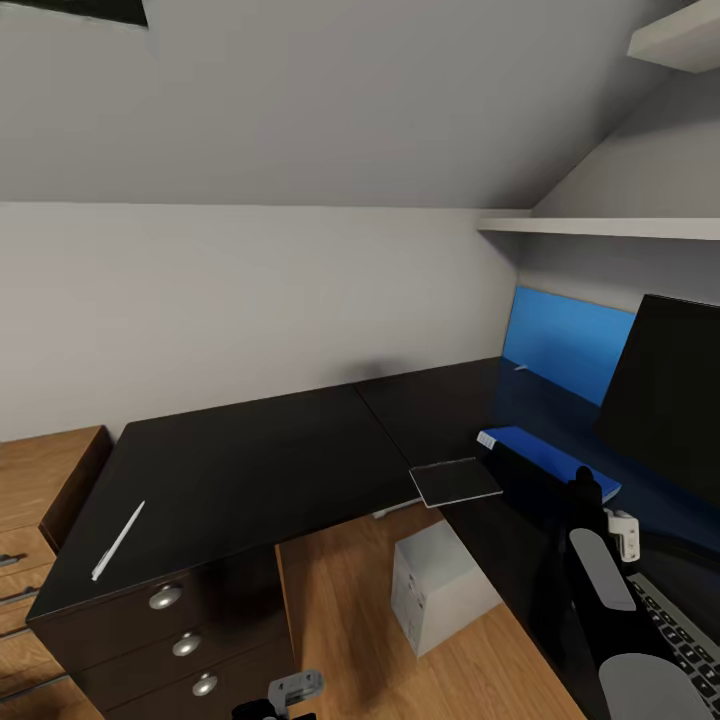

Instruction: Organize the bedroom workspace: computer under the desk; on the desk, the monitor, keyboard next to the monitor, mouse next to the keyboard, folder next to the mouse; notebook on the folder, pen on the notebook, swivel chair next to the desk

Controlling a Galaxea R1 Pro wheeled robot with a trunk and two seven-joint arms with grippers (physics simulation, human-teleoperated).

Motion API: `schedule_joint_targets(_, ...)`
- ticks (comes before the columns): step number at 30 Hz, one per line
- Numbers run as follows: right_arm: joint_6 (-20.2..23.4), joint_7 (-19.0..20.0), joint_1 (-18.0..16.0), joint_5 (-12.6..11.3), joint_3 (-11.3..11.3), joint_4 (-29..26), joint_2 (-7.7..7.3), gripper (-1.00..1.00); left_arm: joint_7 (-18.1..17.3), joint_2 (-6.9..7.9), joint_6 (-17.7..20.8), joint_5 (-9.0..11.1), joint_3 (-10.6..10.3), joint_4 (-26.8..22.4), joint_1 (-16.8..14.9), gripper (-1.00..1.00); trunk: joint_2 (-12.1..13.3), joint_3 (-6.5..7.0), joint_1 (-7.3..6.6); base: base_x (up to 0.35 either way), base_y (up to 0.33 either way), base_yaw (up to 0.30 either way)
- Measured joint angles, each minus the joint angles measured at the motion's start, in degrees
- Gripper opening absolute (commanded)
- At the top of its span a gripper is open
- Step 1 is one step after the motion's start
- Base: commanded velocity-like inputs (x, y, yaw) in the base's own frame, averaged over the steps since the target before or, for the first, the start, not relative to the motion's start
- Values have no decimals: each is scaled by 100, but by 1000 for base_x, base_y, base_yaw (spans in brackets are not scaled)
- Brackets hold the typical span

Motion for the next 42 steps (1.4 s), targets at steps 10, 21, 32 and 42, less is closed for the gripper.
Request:
schedule_joint_targets(10, 0, 8, 0, 0, 4, -1, 0, 100, 0, 1, 0, 6, 0, -2, 0, 100, 0, 0, 0, 0, 0, 0)
schedule_joint_targets(21, 0, 9, 0, 0, 5, -1, 5, 100, 0, 1, 0, 10, 0, -2, 0, 100, 80, 36, -44, 0, 0, 0)
schedule_joint_targets(32, -1, 9, 0, 0, 5, -1, 8, 100, 0, -4, 0, 10, 2, -2, 0, 100, 80, 36, -41, -82, 0, 0)
schedule_joint_targets(42, -2, 9, 0, 0, 5, -1, 8, 100, 0, -7, 0, 11, 0, -2, 2, 100, 80, 36, -44, -94, 0, 0)
